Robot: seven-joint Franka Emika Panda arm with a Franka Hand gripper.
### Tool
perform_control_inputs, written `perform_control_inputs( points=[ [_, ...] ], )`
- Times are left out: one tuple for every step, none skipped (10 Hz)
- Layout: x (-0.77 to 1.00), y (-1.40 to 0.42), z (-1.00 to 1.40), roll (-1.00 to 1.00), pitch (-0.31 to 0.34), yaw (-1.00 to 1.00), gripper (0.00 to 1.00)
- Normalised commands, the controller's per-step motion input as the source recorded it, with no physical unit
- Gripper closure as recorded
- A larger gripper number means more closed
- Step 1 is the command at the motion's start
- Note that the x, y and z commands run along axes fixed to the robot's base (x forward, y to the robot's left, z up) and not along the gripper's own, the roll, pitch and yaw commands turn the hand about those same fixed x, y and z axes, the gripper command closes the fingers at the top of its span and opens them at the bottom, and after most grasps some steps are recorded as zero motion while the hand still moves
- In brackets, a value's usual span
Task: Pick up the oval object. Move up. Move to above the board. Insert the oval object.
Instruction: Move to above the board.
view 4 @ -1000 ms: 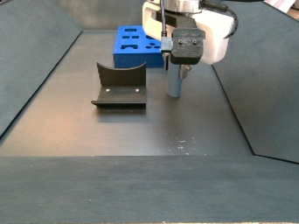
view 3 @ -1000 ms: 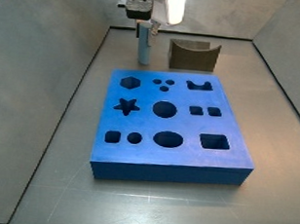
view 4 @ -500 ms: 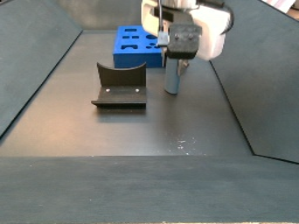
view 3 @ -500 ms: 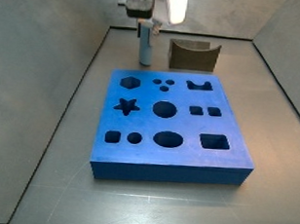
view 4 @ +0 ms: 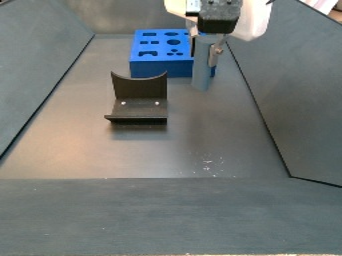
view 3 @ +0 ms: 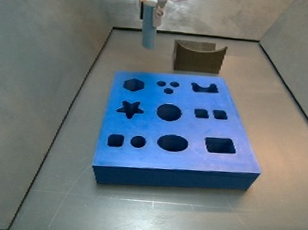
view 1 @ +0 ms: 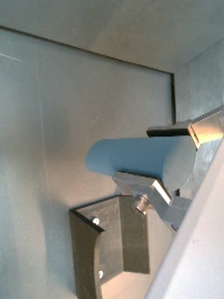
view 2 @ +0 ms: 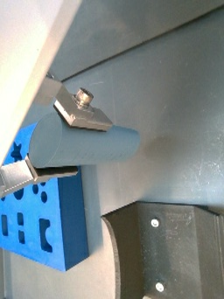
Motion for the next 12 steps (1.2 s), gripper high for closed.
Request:
perform_control_inputs(
  points=[
    [-0.07,0.07,1.00,0.19,0.297,-0.39,1.00],
    [-0.07,0.07,1.00,0.17,0.270,-0.32,1.00],
    [-0.06,0.07,1.00,0.13,0.203,-0.18,1.00],
    [-0.05,0.06,1.00,0.08,0.158,-0.10,1.00],
    [-0.05,0.06,1.00,0.04,0.120,-0.05,1.00],
    [-0.04,0.06,1.00,0.02,0.107,-0.03,1.00],
    [-0.04,0.06,1.00,0.01,0.094,-0.02,1.00],
    [-0.04,0.06,1.00,0.00,0.093,-0.02,1.00],
    [-0.03,0.06,1.00,-0.02,0.089,-0.02,1.00],
    [-0.03,0.06,1.00,-0.03,0.087,-0.02,1.00],
    [-0.02,0.06,1.00,-0.04,0.087,-0.02,1.00],
    [-0.01,0.06,1.00,-0.05,0.087,-0.02,1.00]
  ],
)
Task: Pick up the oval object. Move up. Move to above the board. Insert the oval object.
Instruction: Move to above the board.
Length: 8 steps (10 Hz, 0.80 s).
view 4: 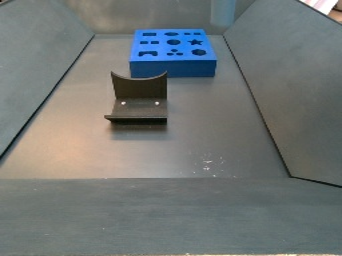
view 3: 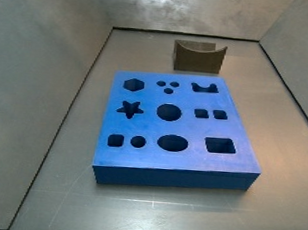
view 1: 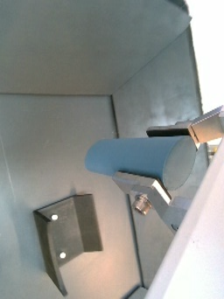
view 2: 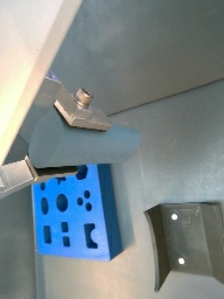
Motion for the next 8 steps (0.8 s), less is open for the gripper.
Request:
perform_control_inputs(
  points=[
    [-0.01,0.06,1.00,-0.06,0.089,-0.03,1.00],
    [0.00,0.06,1.00,-0.07,0.087,-0.03,1.00],
    [0.00,0.05,1.00,-0.07,0.084,-0.03,1.00],
    [0.00,0.05,0.89,-0.08,0.083,-0.03,1.00],
    [0.01,0.03,0.68,-0.08,0.086,-0.02,1.00],
    [0.01,0.02,0.52,-0.08,0.086,-0.02,1.00],
    [0.01,0.01,0.31,-0.09,0.087,-0.02,1.00],
    [0.17,-1.00,-0.04,-0.05,0.014,1.00,1.00]
  ],
)
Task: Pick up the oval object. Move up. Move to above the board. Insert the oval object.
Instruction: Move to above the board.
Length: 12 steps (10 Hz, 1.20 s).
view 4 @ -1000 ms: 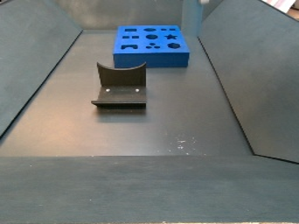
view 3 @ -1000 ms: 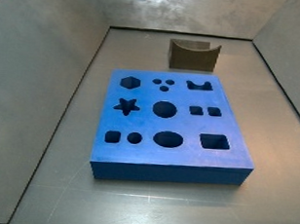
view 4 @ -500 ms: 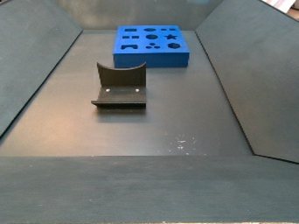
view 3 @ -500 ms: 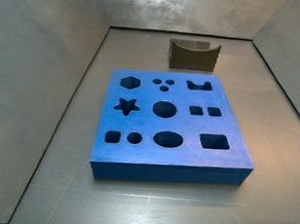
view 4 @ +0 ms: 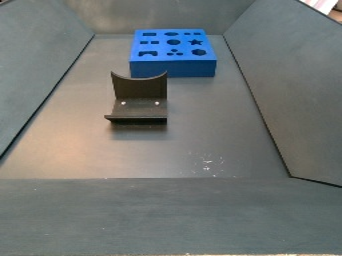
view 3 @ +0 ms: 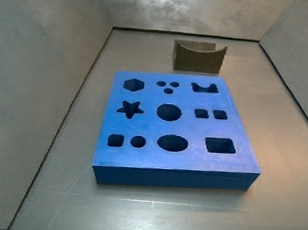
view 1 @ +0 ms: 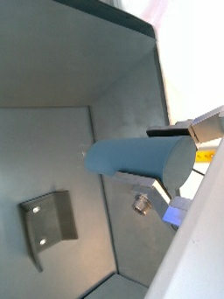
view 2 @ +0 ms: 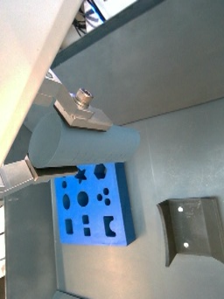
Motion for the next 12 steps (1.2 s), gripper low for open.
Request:
perform_control_inputs(
  points=[
    [0.18,-1.00,-0.08,-0.03,0.011,1.00,1.00],
    [0.18,-1.00,-0.07,-0.02,0.008,1.00,1.00],
    [0.19,-1.00,-0.07,-0.03,0.007,1.00,1.00],
    [0.20,-1.00,-0.08,-0.02,0.009,1.00,1.00],
    [0.21,-1.00,-0.07,-0.01,0.007,1.00,1.00],
    [0.22,-1.00,-0.07,-0.01,0.007,1.00,1.00],
    [0.23,-1.00,-0.07,0.00,0.004,1.00,1.00],
    [0.24,-1.00,-0.07,0.00,0.005,1.00,1.00],
    [0.26,-1.00,-0.07,0.03,0.003,1.00,1.00],
    [0.27,-1.00,-0.07,0.03,0.006,1.00,1.00],
    [0.23,-0.65,-0.04,0.06,0.012,0.67,1.00],
    [0.19,-0.45,-0.03,0.08,0.015,0.49,1.00]
  ],
)
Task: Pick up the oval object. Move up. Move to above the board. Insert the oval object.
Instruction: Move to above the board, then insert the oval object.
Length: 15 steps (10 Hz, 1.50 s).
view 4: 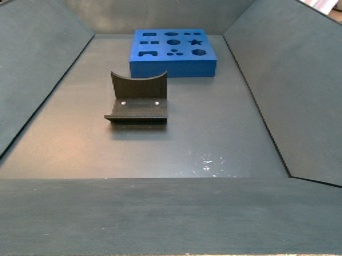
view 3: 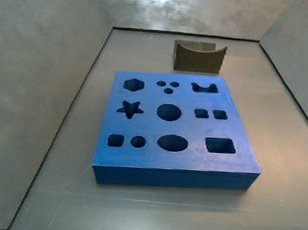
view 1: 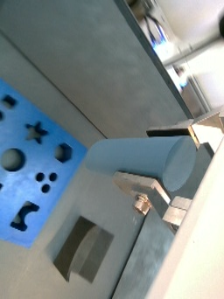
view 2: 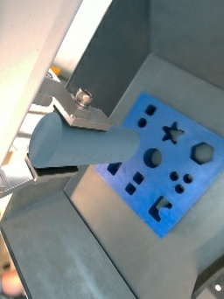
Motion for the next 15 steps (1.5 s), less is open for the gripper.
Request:
perform_control_inputs(
  points=[
    [0.12,-0.22,-0.01,0.08,0.016,0.25,1.00],
    [0.10,-0.17,0.00,0.08,0.015,0.17,1.00],
    [-0.01,-0.03,-0.23,0.00,0.000,0.17,1.00],
    [0.00,-0.09,-0.35,-0.02,-0.001,0.22,1.00],
    [0.00,-0.14,-0.48,-0.02,-0.041,0.31,1.00],
    [0.00,-0.29,-0.53,0.00,-0.041,0.47,1.00],
    [0.00,-0.30,-0.71,0.00,-0.057,0.57,1.00],
    [0.00,-0.40,-0.77,0.00,-0.041,0.63,1.00],
    [0.00,-0.42,-0.72,0.00,-0.034,0.63,1.00],
    [0.01,-0.43,-0.63,0.00,-0.026,0.60,1.00],
    [0.01,-0.42,-0.65,0.00,-0.027,0.61,1.00],
    [0.04,-0.26,-0.50,-0.03,-0.020,0.53,1.00],
    [-0.02,0.00,-0.01,-0.10,-0.034,0.06,1.00],
    [0.00,-0.01,-0.02,0.00,-0.006,0.00,1.00],
    [0.23,-0.32,-0.23,0.01,-0.043,0.01,1.00]
  ],
)
